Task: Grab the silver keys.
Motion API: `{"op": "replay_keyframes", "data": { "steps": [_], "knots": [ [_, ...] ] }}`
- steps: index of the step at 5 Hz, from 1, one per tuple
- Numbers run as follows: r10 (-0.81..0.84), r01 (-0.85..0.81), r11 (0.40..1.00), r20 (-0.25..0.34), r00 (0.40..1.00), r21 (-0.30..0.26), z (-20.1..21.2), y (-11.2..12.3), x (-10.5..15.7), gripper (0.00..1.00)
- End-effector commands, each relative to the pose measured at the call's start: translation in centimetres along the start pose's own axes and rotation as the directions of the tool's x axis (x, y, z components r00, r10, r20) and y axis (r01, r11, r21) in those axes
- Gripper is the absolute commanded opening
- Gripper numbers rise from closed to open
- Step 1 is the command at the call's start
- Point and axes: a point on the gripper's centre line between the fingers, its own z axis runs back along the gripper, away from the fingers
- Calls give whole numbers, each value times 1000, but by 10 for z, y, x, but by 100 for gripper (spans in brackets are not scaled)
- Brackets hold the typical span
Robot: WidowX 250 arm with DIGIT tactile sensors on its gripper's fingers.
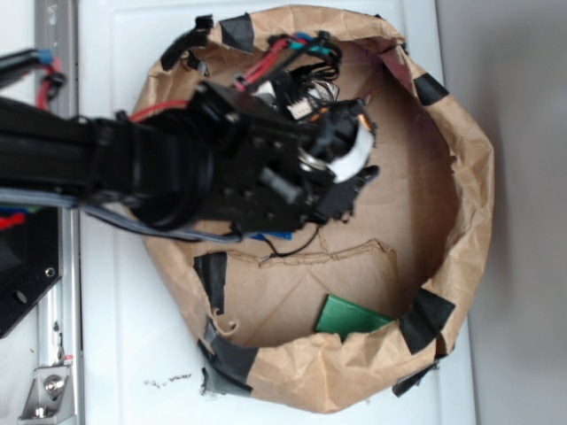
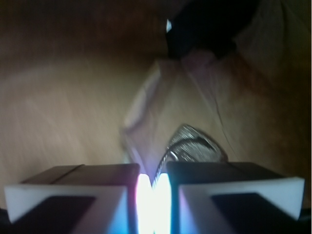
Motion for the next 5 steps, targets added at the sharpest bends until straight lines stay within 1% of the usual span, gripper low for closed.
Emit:
{"op": "replay_keyframes", "data": {
  "steps": [1,2,5],
  "knots": [
    [-78,77,996,-23,997,-34,26,29,-8,100],
    [-169,167,981,-9,986,-103,41,27,-11,100],
    [-169,167,981,-9,986,-103,41,27,-11,100]
  ]
}}
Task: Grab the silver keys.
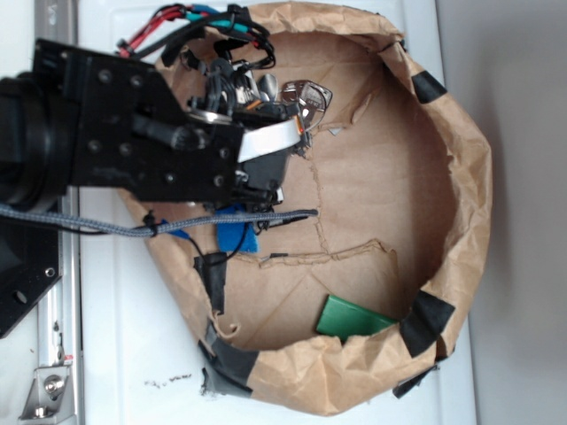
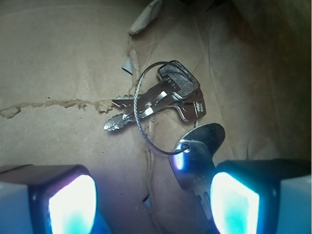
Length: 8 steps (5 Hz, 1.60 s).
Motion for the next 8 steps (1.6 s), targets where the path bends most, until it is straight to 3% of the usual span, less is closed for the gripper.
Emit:
{"op": "replay_keyframes", "data": {
  "steps": [1,3,6,8],
  "knots": [
    [30,-30,1000,28,999,4,11,15,10,100],
    [-24,25,1000,35,999,-5,-1,13,22,100],
    [-88,89,996,30,996,-27,-8,32,28,100],
    [-73,73,997,53,996,-4,-12,33,26,100]
  ]
}}
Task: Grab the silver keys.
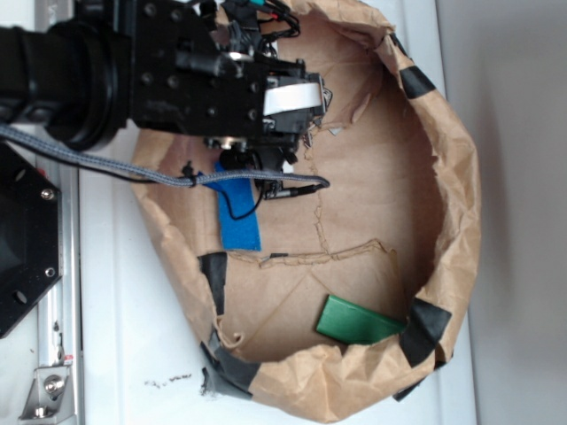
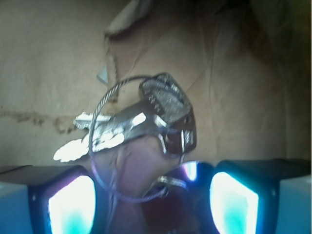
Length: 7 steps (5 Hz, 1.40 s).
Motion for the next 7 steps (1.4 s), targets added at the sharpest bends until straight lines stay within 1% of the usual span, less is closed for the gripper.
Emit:
{"op": "replay_keyframes", "data": {
  "steps": [1,2,3,5,6,7],
  "knots": [
    [49,-50,999,61,997,12,12,11,5,100],
    [65,-66,998,90,994,8,8,4,6,100],
    [105,-110,993,109,988,35,0,-2,12,100],
    [146,-153,986,106,984,63,-7,-6,23,100],
    [160,-167,983,104,982,71,-9,-7,27,100],
    [164,-171,983,99,981,66,-9,-5,30,100]
  ]
}}
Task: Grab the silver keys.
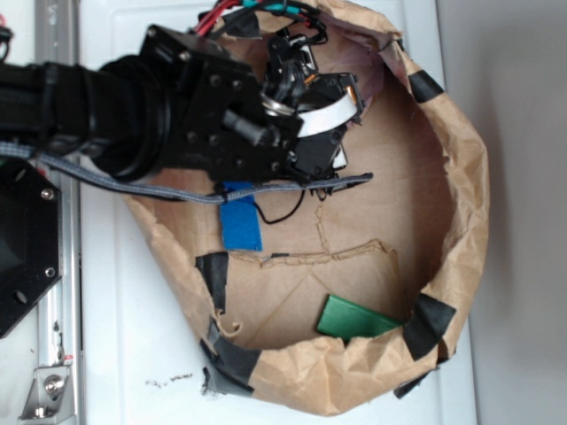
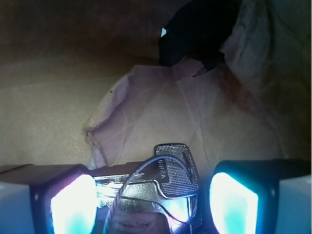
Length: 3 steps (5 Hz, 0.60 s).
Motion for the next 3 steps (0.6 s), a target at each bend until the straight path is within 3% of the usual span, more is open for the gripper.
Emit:
{"op": "replay_keyframes", "data": {
  "steps": [1,3],
  "knots": [
    [-19,18,999,-27,999,-28,2,6,5,0],
    [-17,16,1000,-20,1000,-26,3,8,4,0]
  ]
}}
